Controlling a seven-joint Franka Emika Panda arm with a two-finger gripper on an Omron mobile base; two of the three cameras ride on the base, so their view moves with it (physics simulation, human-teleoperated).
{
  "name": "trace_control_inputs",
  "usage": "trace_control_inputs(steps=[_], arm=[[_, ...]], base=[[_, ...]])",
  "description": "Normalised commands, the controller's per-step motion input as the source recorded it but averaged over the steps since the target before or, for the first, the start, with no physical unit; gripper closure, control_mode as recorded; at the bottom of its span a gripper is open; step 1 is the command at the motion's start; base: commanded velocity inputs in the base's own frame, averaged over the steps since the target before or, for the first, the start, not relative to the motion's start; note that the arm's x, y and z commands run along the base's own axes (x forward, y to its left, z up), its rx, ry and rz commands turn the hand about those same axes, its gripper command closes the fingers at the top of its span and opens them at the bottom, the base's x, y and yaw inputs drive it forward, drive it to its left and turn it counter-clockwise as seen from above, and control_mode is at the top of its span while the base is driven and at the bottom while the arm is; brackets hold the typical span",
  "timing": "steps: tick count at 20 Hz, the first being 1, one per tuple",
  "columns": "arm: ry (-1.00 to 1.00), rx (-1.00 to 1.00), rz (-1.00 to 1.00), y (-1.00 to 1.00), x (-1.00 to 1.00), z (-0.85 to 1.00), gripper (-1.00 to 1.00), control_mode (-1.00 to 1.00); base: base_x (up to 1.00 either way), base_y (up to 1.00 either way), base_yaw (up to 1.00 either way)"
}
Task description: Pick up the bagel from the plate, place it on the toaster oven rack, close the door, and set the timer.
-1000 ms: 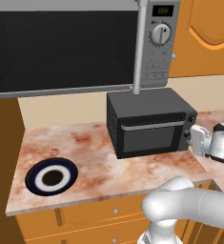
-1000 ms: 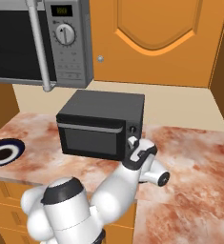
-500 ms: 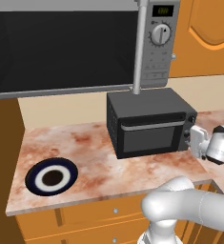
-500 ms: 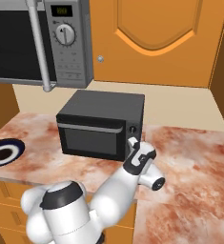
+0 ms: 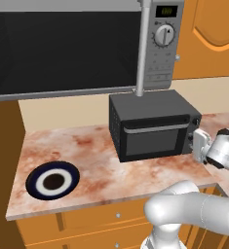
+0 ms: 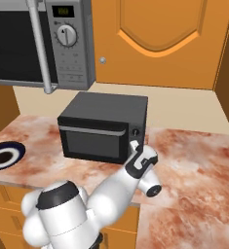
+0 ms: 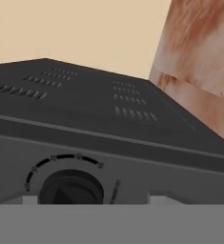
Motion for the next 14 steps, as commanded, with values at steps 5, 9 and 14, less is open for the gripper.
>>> trace_control_inputs(steps=[5,9,14], arm=[[0.05,0.62,-0.02,-0.4,0.08,0.0,1.0,-1.0],[0.03,0.64,0.0,-0.59,0.0,0.0,1.0,-1.0],[0.05,0.66,0.0,-0.7,0.0,0.04,1.0,-1.0]], base=[[0.0,0.0,0.0],[0.0,0.0,0.0],[0.0,0.0,0.0]])
